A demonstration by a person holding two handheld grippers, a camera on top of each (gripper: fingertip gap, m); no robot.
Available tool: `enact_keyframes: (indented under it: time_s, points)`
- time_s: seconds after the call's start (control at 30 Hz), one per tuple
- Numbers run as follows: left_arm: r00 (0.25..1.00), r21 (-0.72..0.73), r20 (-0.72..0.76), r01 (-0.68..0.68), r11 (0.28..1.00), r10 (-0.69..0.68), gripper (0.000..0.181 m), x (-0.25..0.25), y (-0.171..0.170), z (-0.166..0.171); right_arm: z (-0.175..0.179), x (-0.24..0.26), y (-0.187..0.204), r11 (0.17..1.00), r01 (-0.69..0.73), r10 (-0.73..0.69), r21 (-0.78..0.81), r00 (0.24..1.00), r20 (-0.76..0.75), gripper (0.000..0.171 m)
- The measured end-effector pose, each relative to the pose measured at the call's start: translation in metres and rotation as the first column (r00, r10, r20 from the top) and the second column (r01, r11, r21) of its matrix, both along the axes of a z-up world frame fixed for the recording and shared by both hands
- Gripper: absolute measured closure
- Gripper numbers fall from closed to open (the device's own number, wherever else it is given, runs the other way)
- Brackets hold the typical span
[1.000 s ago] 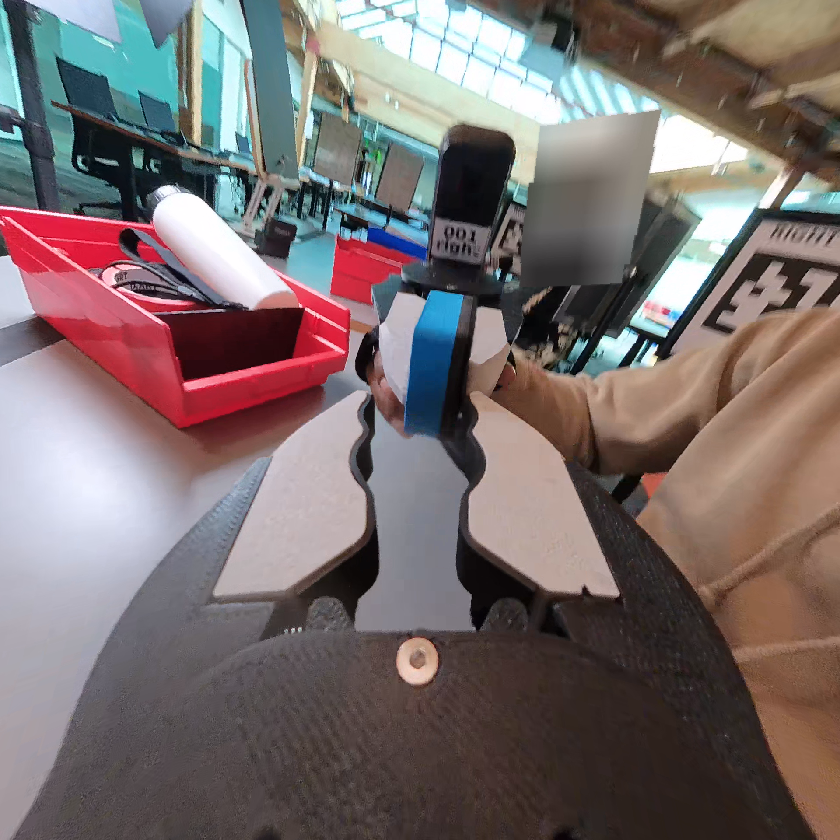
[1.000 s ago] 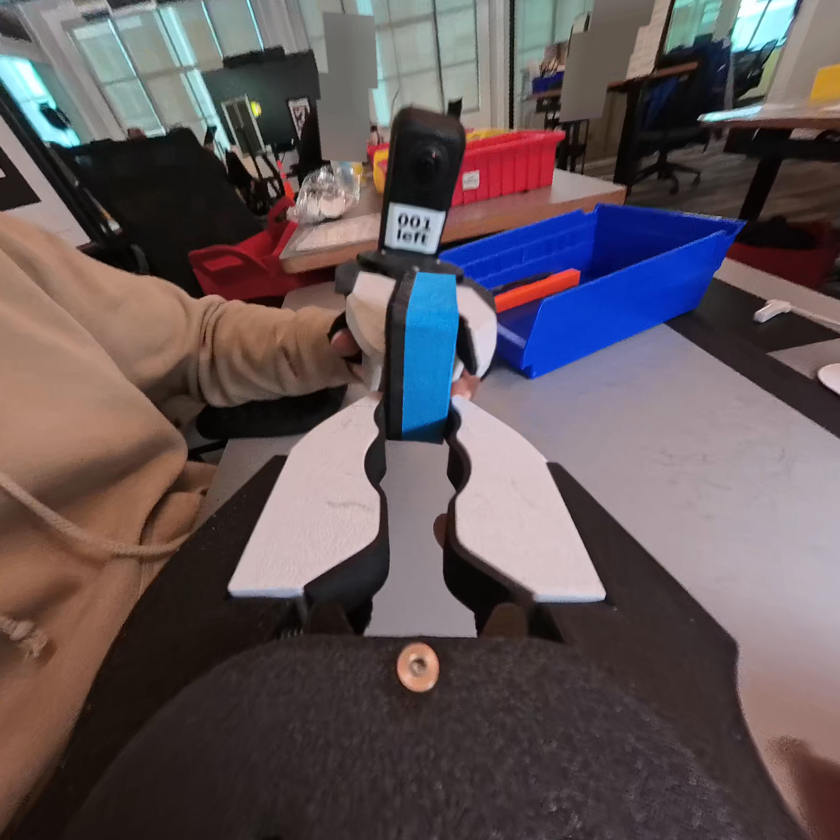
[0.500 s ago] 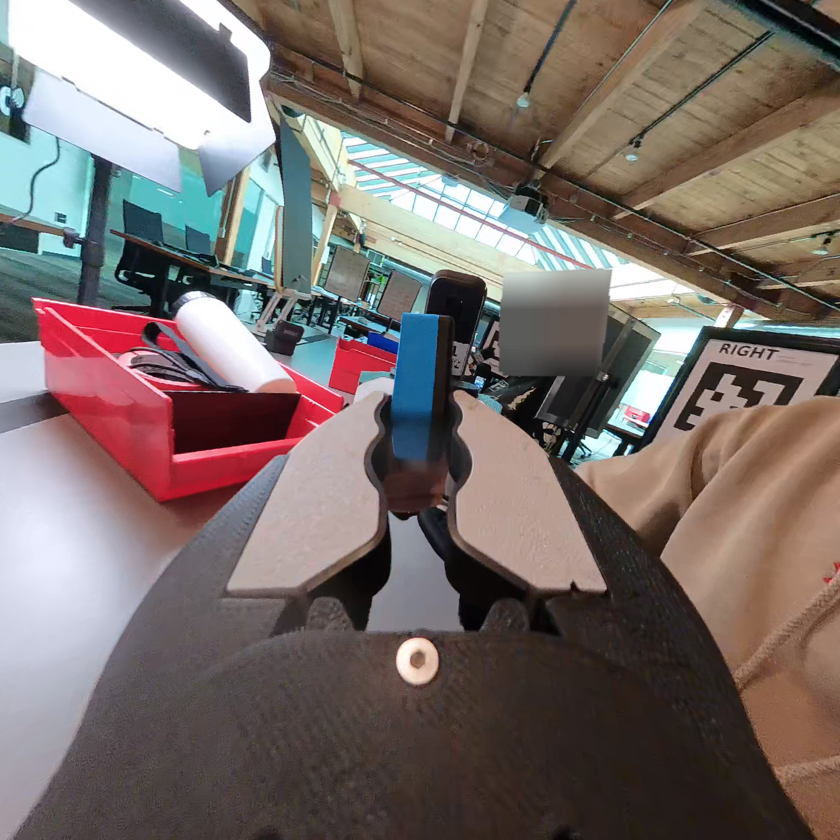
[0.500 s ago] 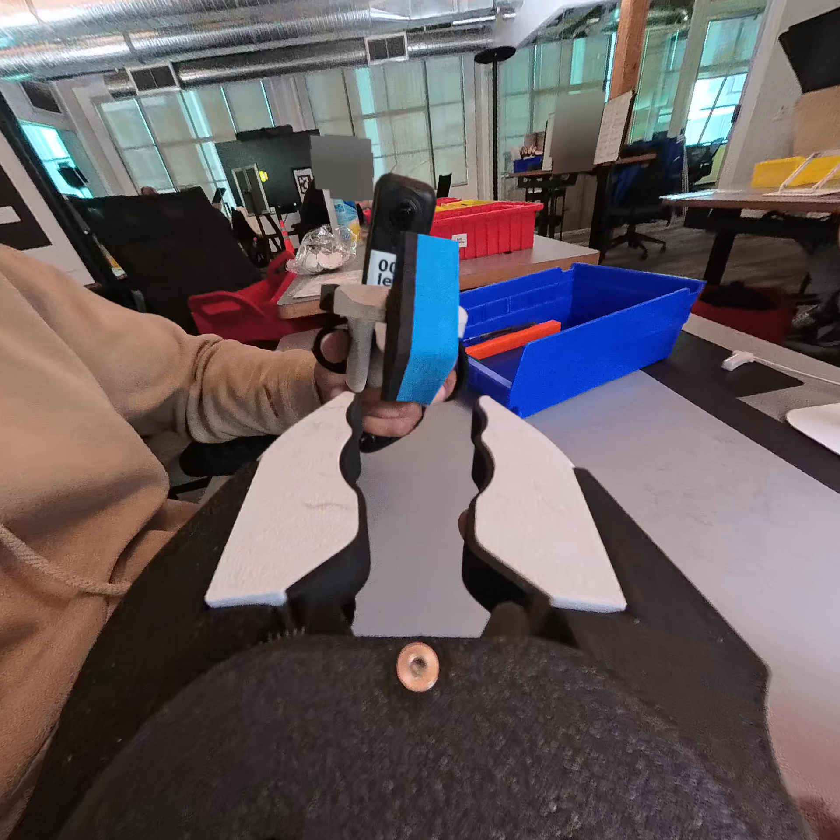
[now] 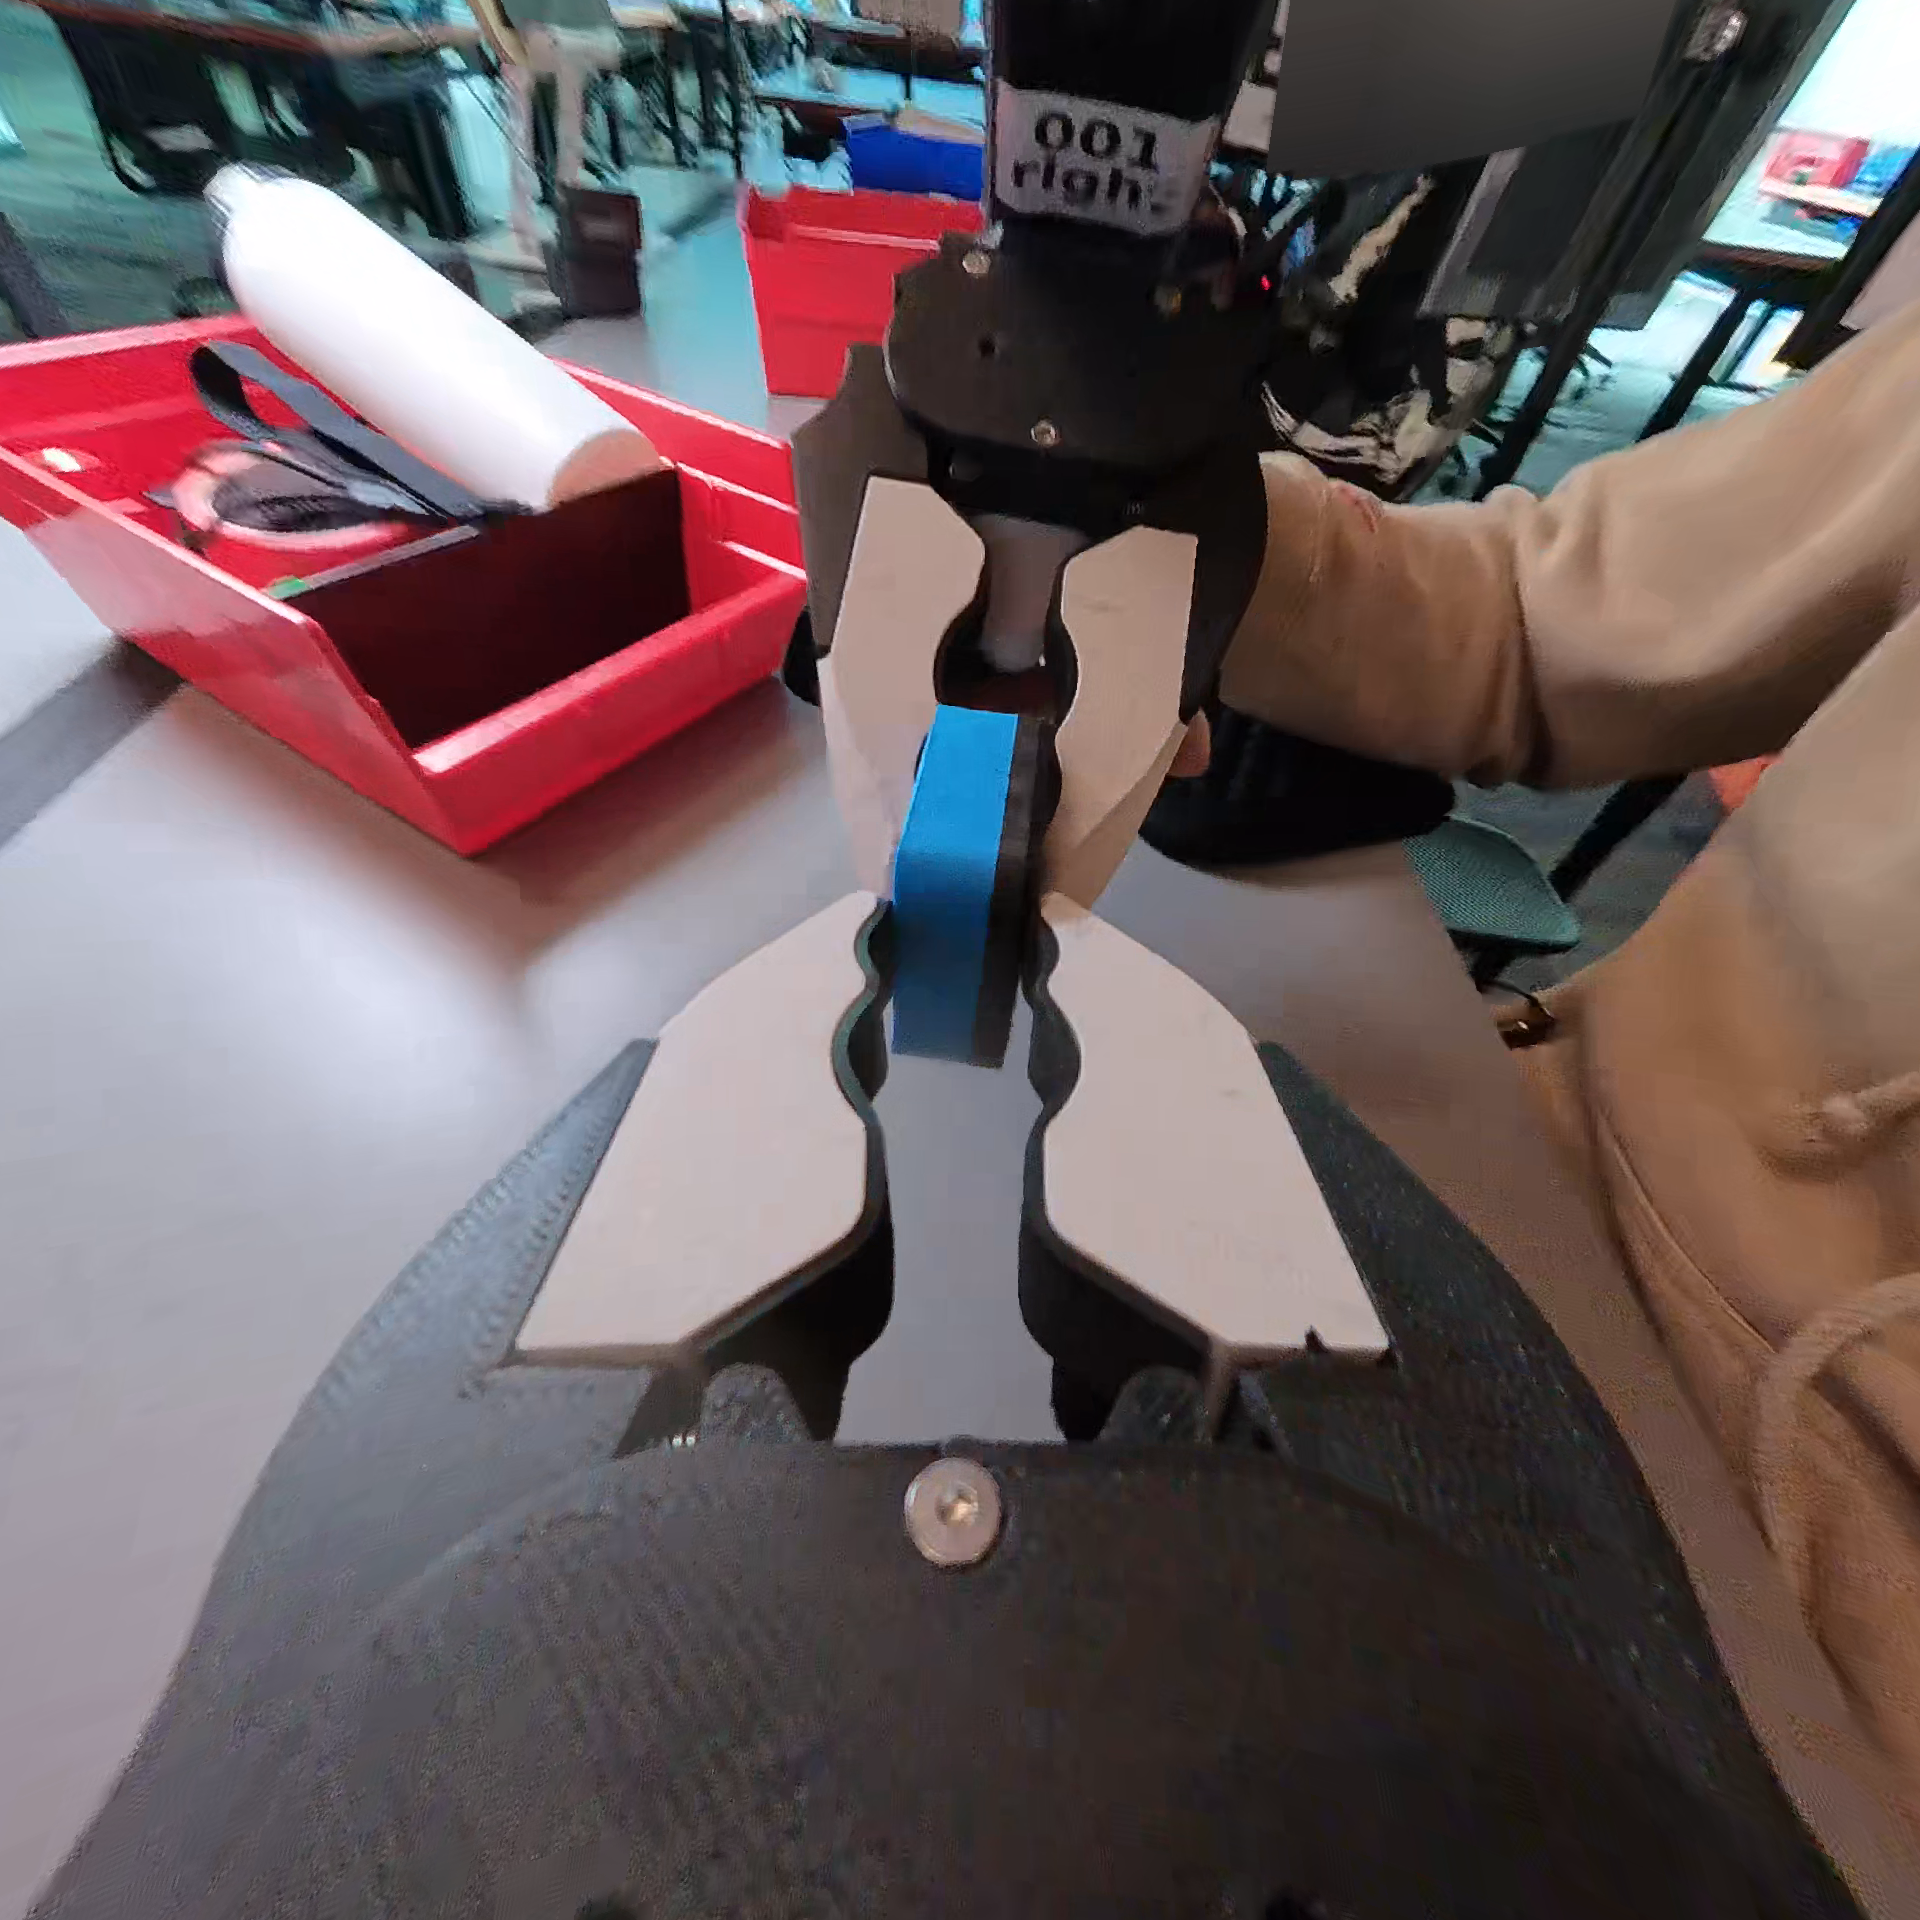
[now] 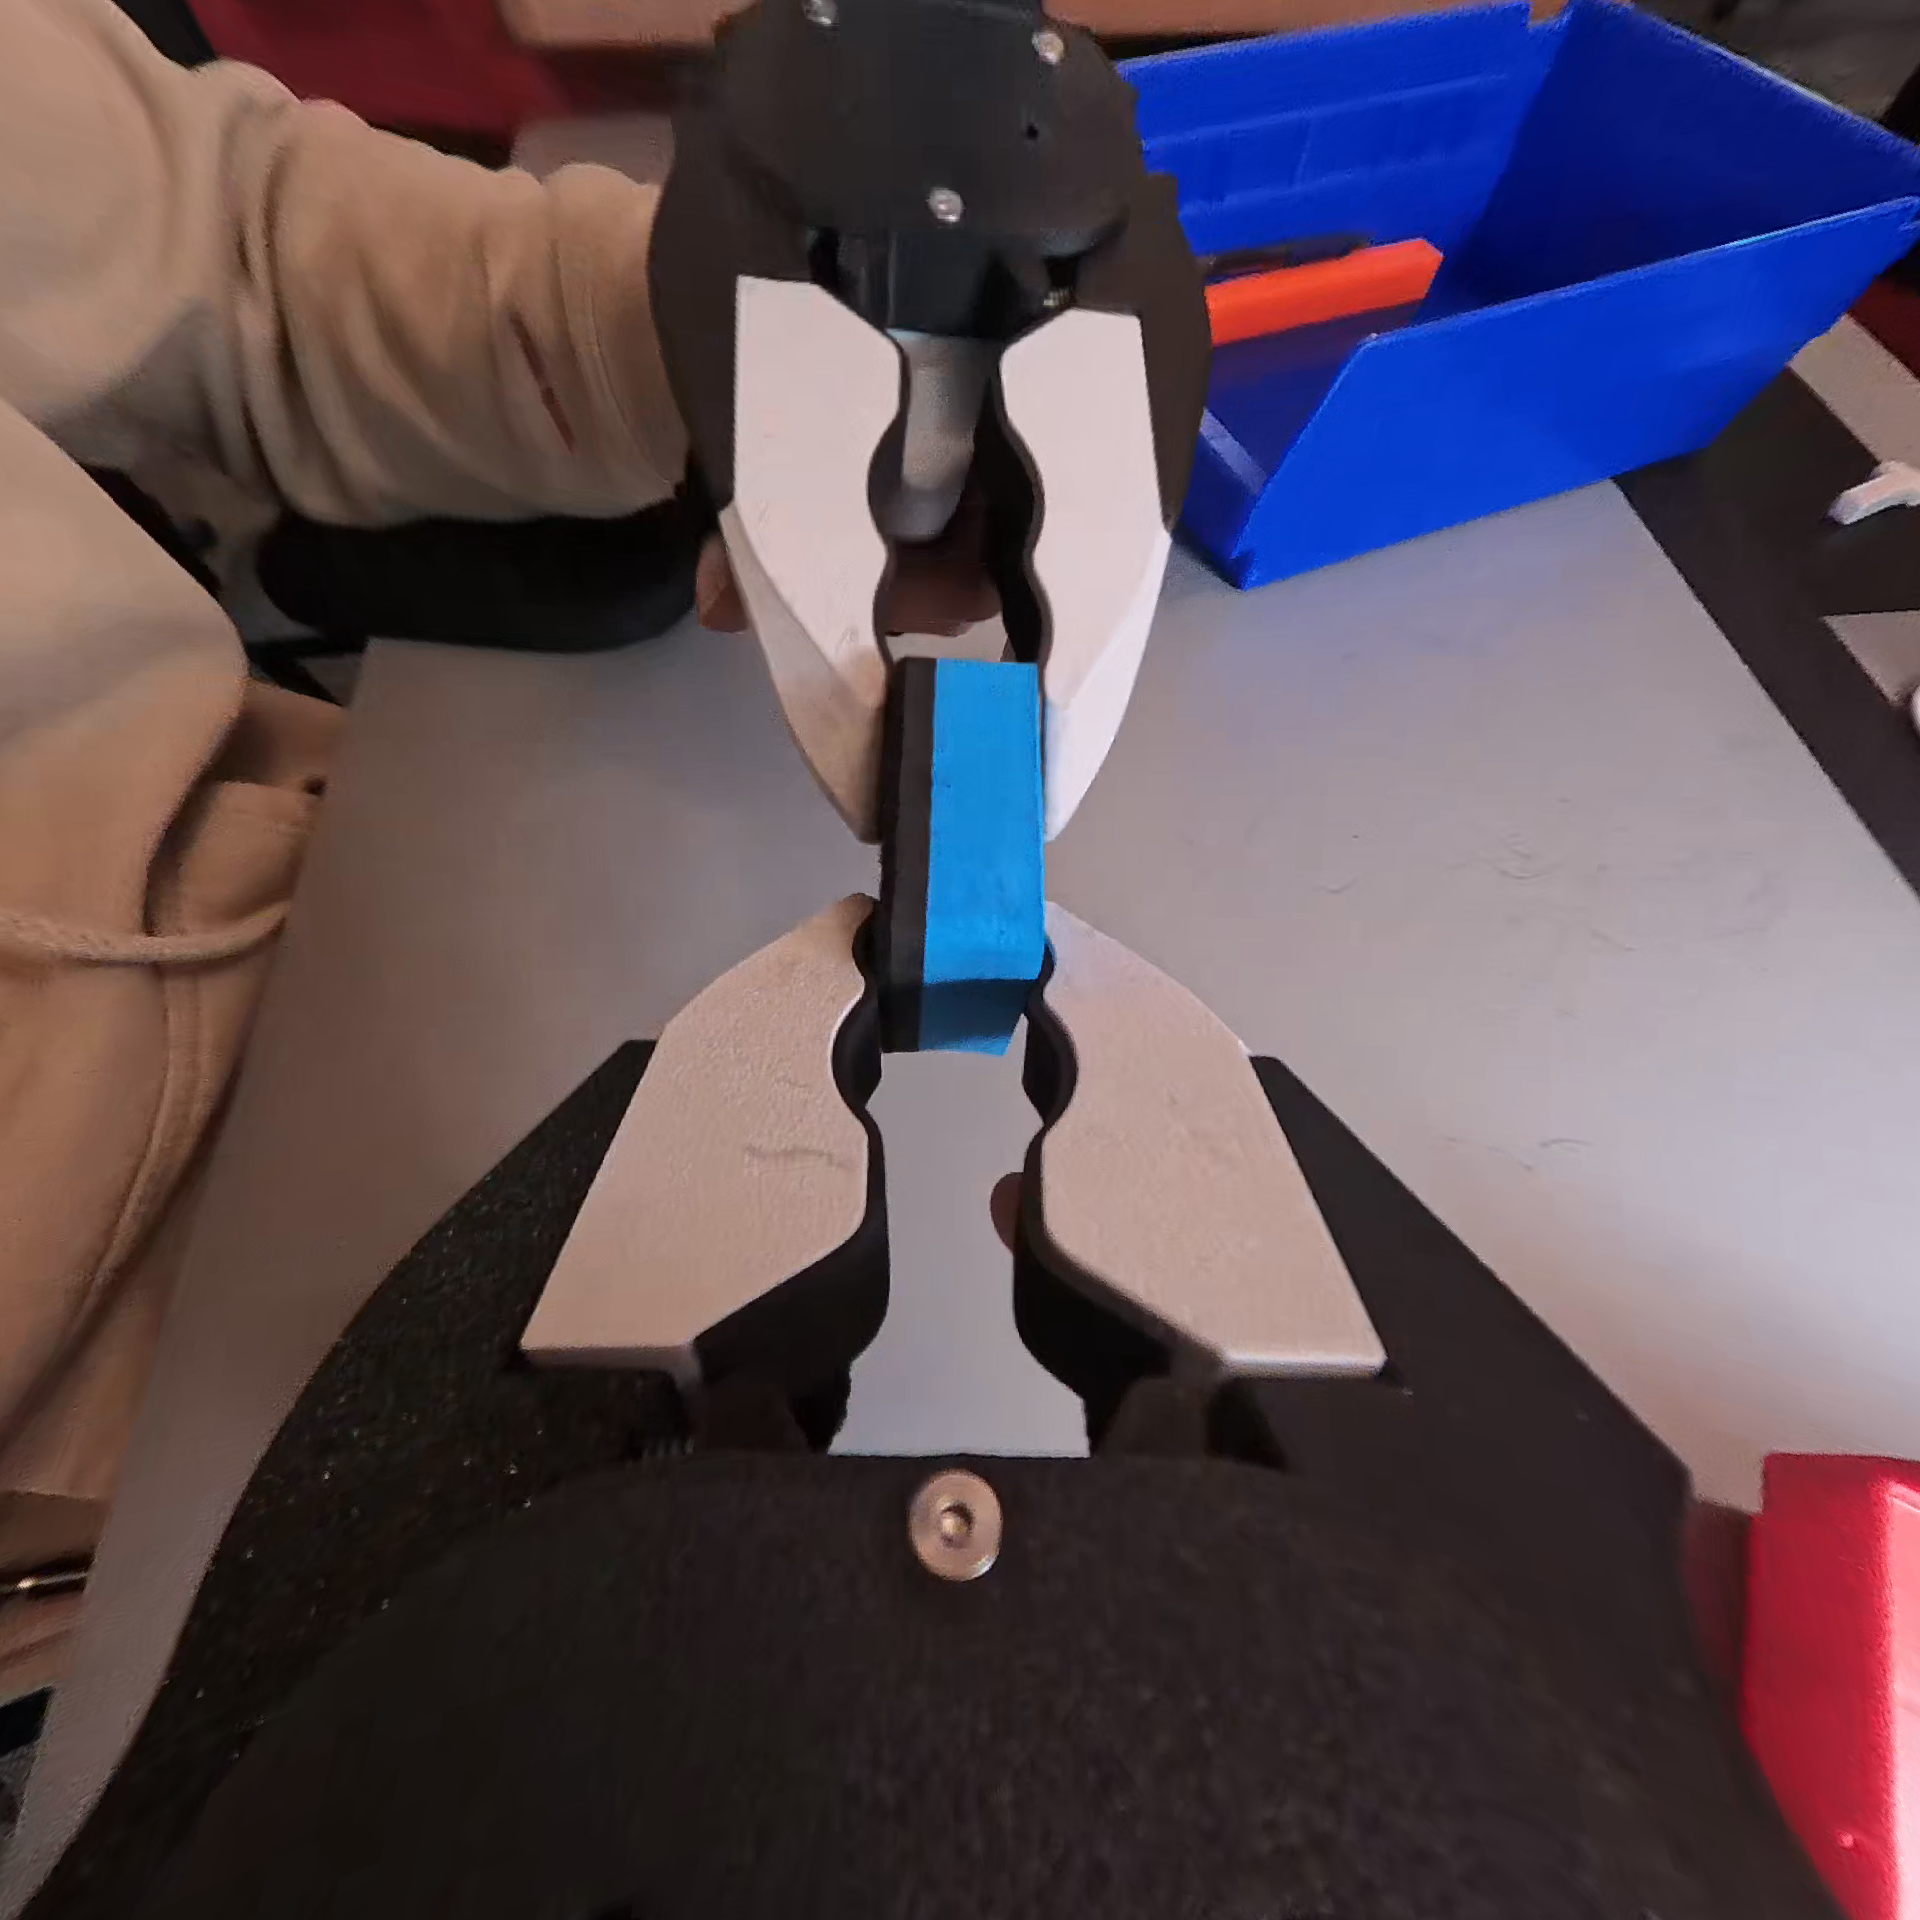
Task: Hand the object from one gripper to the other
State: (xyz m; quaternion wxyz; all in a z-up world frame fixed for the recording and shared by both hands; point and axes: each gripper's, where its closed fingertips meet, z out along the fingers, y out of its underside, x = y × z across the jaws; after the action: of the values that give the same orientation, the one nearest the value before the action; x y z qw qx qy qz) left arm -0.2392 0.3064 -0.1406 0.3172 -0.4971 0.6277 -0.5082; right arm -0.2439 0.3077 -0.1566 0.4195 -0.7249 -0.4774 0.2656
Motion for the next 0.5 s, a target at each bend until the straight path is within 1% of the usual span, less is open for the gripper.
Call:
enact_keyframes:
  time_s: [0.03,0.07,0.13,0.23,0.3,0.33,0.37,0.4,0.47,0.5]
  points:
    - [0.999,0.005,0.029,-0.019,1.000,0.019,0.158,0.001,0.002,0.004,0.001,0.001,0.003,1.000,0.008,-0.008,0.027,1.000,-0.001,0.148]
    - [0.997,-0.022,0.072,-0.035,0.999,0.037,0.158,0.001,0.005,0.012,0.009,0.002,0.005,0.998,0.014,-0.010,0.062,0.999,-0.051,0.148]
    - [0.978,-0.127,0.189,-0.066,0.990,0.089,0.158,-0.001,0.014,0.033,0.033,0.006,0.013,0.992,0.068,-0.045,0.105,0.976,-0.211,0.145]
    - [0.921,-0.329,0.349,-0.051,0.943,0.171,0.159,-0.006,0.024,0.057,0.064,0.011,0.016,0.987,0.112,-0.049,0.114,0.893,-0.448,0.137]
    - [0.899,-0.386,0.395,-0.027,0.922,0.191,0.159,-0.003,0.021,0.060,0.070,0.006,0.019,0.983,0.134,-0.048,0.123,0.843,-0.535,0.136]
    - [0.896,-0.382,0.405,-0.018,0.924,0.185,0.158,-0.001,0.017,0.059,0.069,0.002,0.019,0.982,0.139,-0.044,0.131,0.831,-0.554,0.139]
    - [0.889,-0.368,0.421,-0.013,0.930,0.179,0.158,-0.001,0.014,0.060,0.069,-0.002,0.017,0.981,0.132,-0.029,0.145,0.829,-0.558,0.147]
    - [0.890,-0.347,0.427,-0.004,0.938,0.162,0.158,-0.002,0.012,0.060,0.071,-0.003,0.015,0.981,0.124,-0.018,0.150,0.824,-0.566,0.147]
    - [0.922,-0.297,0.369,-0.002,0.955,0.117,0.157,-0.003,0.011,0.056,0.069,-0.003,0.012,0.990,0.082,-0.010,0.116,0.854,-0.520,0.148]
    - [0.938,-0.268,0.332,-0.002,0.963,0.094,0.152,-0.004,0.011,0.053,0.067,0.000,0.011,0.992,0.074,-0.014,0.106,0.877,-0.481,0.148]
